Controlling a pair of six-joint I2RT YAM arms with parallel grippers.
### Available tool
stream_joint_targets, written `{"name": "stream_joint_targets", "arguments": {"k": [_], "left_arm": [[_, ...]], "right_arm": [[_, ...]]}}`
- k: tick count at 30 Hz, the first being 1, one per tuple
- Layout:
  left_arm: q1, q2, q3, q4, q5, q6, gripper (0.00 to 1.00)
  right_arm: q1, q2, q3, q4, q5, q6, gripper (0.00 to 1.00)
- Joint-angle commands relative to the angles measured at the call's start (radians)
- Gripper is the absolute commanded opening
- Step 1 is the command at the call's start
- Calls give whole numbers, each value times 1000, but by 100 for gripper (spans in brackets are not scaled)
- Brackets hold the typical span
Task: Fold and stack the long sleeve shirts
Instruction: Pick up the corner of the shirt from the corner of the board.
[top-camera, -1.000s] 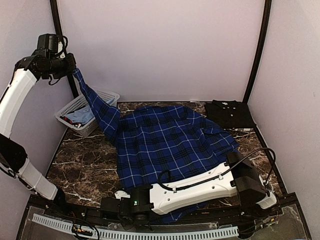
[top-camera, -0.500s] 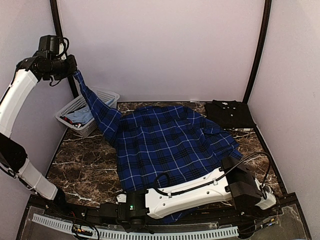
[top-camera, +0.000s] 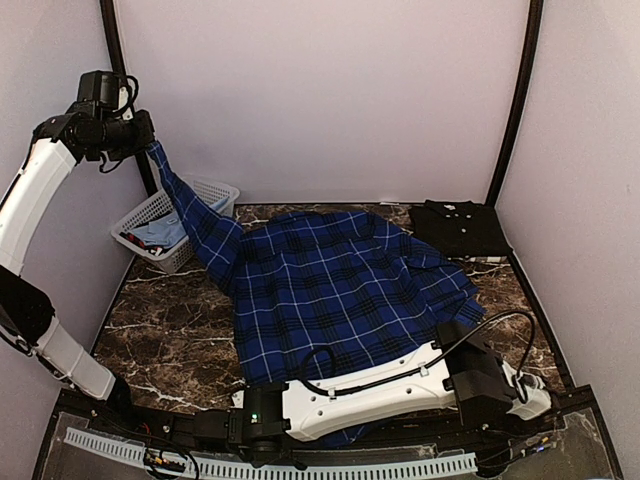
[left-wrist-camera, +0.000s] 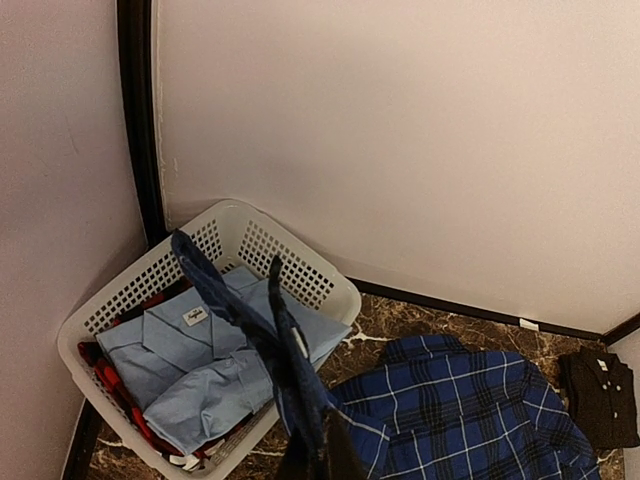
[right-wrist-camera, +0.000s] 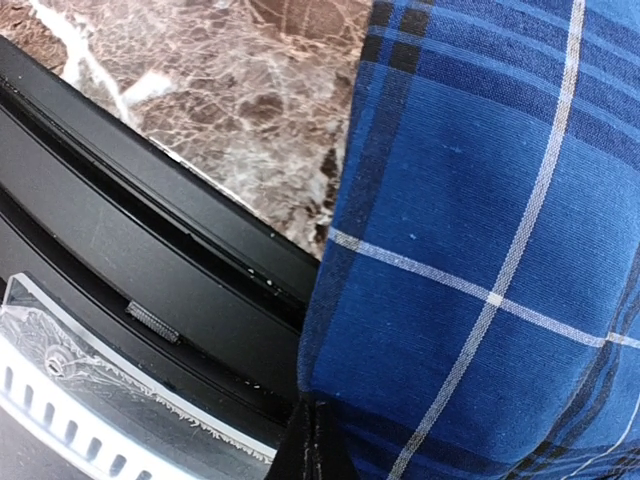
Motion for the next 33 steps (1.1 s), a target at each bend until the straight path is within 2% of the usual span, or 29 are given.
{"name": "stream_joint_targets", "arguments": {"k": [1,9,14,21,23,26,30,33], "left_arm": [[4,-37,-9,27,-20,20,0],[21,-44,-6,29,-48,27,0],[22,-48,-7,39,-29,22,0],[18,-64,-66,156,182,-9,0],[10,-56,-62,176,196,-23,0],[-2,-28,-45,193,209,-39,0],[-8,-1,-26,192,211,-57,0],[-10,-1,-43,199,211,-70,0]], "right_arm": [[3,-37,13,21,17,-23,0],[-33,-304,-246,400,-67,-74,0],[-55,-391,-364,462,-68,-55,0],[-83,-476,-520,531,-68,-14,0],[-90,-499,-562,562,-62,-15,0],[-83,-465,-492,492,-49,-45,0],[-45,-335,-332,390,-41,-68,19],[-25,-227,-215,287,-25,-59,23]]}}
